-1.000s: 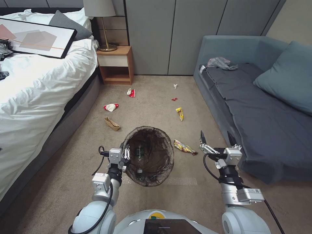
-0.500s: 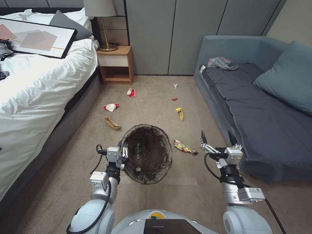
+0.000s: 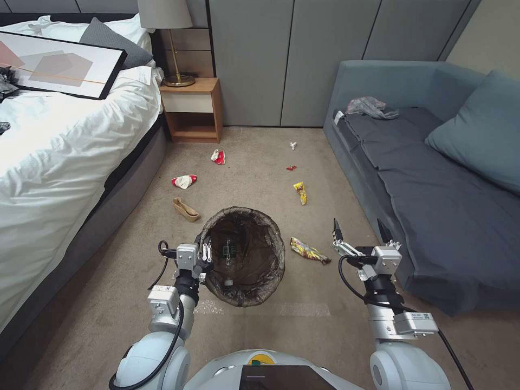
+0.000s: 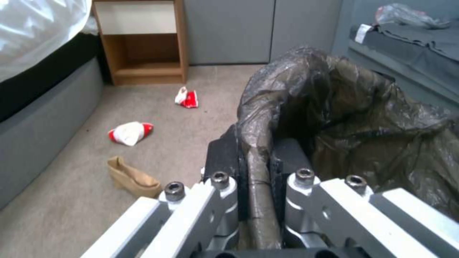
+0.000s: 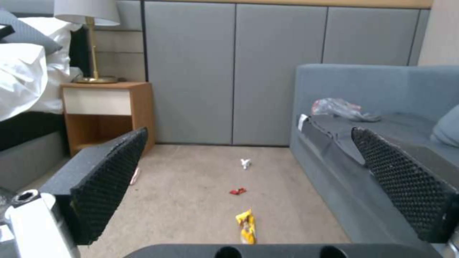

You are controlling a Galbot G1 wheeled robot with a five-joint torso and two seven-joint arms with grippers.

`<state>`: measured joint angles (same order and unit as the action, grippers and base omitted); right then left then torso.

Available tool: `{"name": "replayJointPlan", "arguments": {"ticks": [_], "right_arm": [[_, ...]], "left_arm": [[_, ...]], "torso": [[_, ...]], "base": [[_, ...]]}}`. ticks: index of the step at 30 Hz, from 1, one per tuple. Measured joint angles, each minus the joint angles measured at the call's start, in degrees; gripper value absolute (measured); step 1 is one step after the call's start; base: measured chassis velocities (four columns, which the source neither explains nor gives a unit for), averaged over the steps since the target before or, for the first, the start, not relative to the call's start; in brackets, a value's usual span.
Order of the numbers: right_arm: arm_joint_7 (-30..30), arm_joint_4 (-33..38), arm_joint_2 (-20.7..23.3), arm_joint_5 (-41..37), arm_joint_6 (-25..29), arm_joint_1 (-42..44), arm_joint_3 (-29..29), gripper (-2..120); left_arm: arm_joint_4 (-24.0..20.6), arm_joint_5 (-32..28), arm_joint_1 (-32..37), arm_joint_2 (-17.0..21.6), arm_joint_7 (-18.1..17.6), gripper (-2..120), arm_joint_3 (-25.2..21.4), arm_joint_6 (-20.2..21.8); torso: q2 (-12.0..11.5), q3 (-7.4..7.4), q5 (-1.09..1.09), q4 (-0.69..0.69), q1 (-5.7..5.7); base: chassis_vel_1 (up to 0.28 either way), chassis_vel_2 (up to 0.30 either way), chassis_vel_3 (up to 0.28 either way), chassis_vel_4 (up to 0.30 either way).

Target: Pick up the trash bin, then pick up the garbage from the floor and place it into the trash bin.

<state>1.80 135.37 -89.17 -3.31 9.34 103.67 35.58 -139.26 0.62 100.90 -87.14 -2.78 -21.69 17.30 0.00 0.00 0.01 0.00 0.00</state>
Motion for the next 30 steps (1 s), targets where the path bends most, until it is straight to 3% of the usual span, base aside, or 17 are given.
{"name": "replayJointPlan", "arguments": {"ticks": [9, 21, 30], "right_arm": [[0.5, -0.7, 0.1, 0.7, 2.3, -0.5, 0.1, 100], [1.0, -1.2, 0.2, 1.4, 3.3, -0.6, -0.3, 100], [1.0, -2.0, 3.3, 1.1, 2.4, -1.3, -0.2, 100]], "left_arm": [[0.2, -0.1, -0.4, 0.0, 0.0, 7, -0.1, 0.1], [0.3, -0.3, -0.5, 0.4, 0.0, 7, -0.3, 0.2], [-0.4, -0.7, -0.2, 1.2, 0.0, 7, -0.9, 0.3]], "torso": [[0.0, 0.02, -0.02, 0.00, 0.01], [0.0, -0.01, -0.01, 0.00, 0.00], [0.0, 0.00, -0.01, 0.00, 0.00]], "base": [[-0.149, 0.150, 0.158, -0.152], [0.002, 0.000, -0.002, 0.004], [0.000, 0.000, 0.000, 0.000]]}}
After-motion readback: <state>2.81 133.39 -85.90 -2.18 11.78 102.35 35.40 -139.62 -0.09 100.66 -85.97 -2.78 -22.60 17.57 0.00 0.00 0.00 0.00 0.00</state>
